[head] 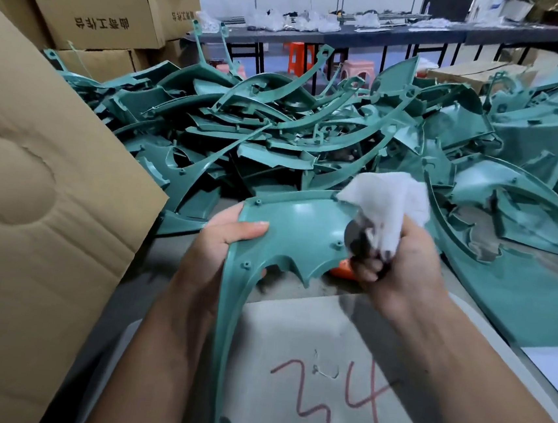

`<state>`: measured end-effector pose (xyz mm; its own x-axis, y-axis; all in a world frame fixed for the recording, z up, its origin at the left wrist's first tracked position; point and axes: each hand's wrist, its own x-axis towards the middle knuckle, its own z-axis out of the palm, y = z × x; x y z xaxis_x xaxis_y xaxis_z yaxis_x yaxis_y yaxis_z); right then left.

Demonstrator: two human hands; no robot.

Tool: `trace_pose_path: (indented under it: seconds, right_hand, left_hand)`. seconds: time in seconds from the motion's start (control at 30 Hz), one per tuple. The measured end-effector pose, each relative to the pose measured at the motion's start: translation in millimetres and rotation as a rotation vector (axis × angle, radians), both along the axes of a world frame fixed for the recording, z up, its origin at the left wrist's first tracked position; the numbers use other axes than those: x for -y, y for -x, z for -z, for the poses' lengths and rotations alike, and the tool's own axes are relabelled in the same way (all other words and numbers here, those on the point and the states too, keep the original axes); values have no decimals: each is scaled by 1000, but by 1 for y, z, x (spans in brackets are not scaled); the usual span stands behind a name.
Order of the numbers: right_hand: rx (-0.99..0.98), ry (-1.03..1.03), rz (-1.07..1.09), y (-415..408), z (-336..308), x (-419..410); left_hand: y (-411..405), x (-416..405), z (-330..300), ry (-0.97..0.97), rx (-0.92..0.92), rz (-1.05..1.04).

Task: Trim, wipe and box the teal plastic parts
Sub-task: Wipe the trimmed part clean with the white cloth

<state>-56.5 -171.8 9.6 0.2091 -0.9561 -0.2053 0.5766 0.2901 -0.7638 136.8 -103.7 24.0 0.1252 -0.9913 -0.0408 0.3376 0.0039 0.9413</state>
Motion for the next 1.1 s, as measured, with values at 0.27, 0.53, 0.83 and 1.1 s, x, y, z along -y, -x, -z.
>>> trace_pose_path:
  seconds: [0.27, 0.53, 0.83, 1.1]
  right_hand:
    - [-311, 140, -177, 1, -1, -7]
    - [-313, 155, -12, -5, -1, -8]
    - [-236, 29, 241, 22, -1, 19]
    - [-918, 594, 179, 4, 25, 8]
  left_hand:
    - [0, -4, -4, 52, -18, -107]
    - [3, -1, -6, 117, -54, 9]
    - [-1, -5, -7, 85, -31, 131]
    - [14, 0, -1, 13, 27, -75]
